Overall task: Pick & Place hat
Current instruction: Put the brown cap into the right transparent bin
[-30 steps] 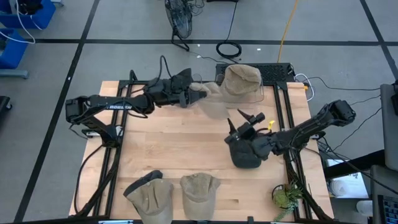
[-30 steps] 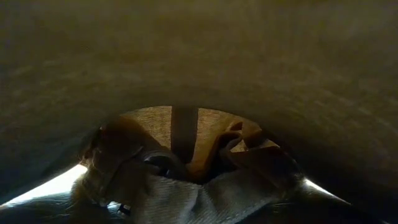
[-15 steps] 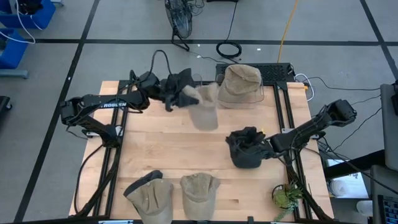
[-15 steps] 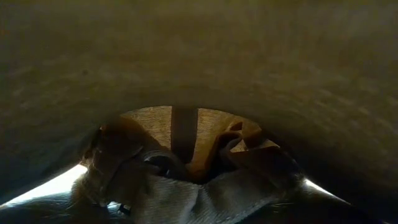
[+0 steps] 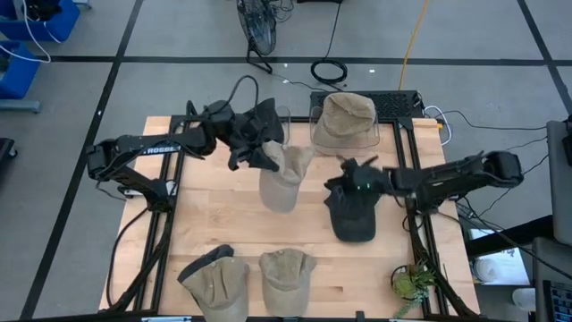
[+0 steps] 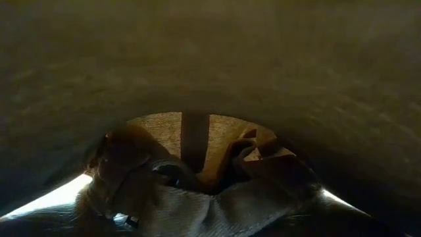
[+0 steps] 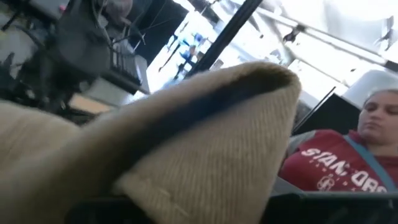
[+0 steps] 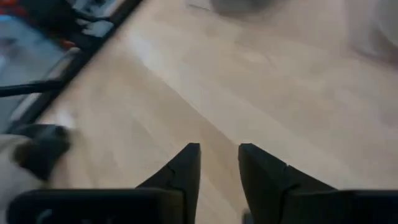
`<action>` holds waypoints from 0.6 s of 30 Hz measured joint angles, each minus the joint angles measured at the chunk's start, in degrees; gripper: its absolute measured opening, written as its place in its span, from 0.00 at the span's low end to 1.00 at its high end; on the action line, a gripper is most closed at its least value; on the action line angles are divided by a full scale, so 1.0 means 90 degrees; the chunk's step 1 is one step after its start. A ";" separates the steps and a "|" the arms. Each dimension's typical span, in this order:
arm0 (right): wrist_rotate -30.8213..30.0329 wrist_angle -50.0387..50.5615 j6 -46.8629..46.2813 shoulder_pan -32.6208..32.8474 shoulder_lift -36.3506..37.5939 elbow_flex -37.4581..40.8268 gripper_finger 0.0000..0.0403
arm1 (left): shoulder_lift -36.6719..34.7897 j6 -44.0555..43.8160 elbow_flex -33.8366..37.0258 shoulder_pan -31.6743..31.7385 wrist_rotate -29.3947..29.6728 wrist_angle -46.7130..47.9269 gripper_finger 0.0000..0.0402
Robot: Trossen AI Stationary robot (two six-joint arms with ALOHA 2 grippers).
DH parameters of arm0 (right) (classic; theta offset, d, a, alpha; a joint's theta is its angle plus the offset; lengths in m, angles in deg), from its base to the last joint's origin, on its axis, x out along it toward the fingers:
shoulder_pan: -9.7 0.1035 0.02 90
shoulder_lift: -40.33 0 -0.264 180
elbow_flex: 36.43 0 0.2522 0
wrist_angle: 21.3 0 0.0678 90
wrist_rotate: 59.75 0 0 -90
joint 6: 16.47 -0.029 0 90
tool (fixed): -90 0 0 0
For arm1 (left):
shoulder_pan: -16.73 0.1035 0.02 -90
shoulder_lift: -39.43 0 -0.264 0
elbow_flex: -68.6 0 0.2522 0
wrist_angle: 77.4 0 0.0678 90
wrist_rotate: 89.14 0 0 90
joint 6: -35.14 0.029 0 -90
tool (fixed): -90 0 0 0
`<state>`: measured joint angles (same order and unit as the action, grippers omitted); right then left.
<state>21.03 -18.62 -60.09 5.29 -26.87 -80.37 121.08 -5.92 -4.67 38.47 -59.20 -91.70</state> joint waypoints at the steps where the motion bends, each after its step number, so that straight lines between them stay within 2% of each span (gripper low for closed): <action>1: 0.0413 -0.0245 0.0258 -0.0254 0.0000 0.0000 0.30 | 0.0002 0.0165 -0.0160 0.0000 -0.0002 0.0303 0.01; 5: 0.1732 -0.1040 0.1053 -0.0912 -0.0004 0.0000 0.43 | -0.0010 0.0958 -0.0902 0.0005 0.0002 0.1576 0.00; 8: 0.1855 -0.1538 0.1429 -0.1065 -0.0130 -0.0002 0.55 | -0.0006 0.1509 -0.1395 0.0004 0.0069 0.2595 0.00; 12: 0.1993 -0.2522 0.1661 -0.1155 -0.0506 -0.0046 0.69 | -0.0008 0.2112 -0.1931 0.0017 0.0486 0.3600 0.00; 15: 0.2436 -0.3042 0.1774 -0.1203 -0.0892 -0.0219 0.74 | -0.0004 0.2528 -0.2245 0.0053 0.1002 0.4303 0.00; 18: 0.2884 -0.3181 0.1960 -0.1317 -0.1203 -0.0520 0.75 | -0.0001 0.2761 -0.2462 0.0051 0.1405 0.4740 0.00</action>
<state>46.98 -47.25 -42.45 -6.56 -37.70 -85.05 121.07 18.94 -26.83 38.92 -46.55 -49.04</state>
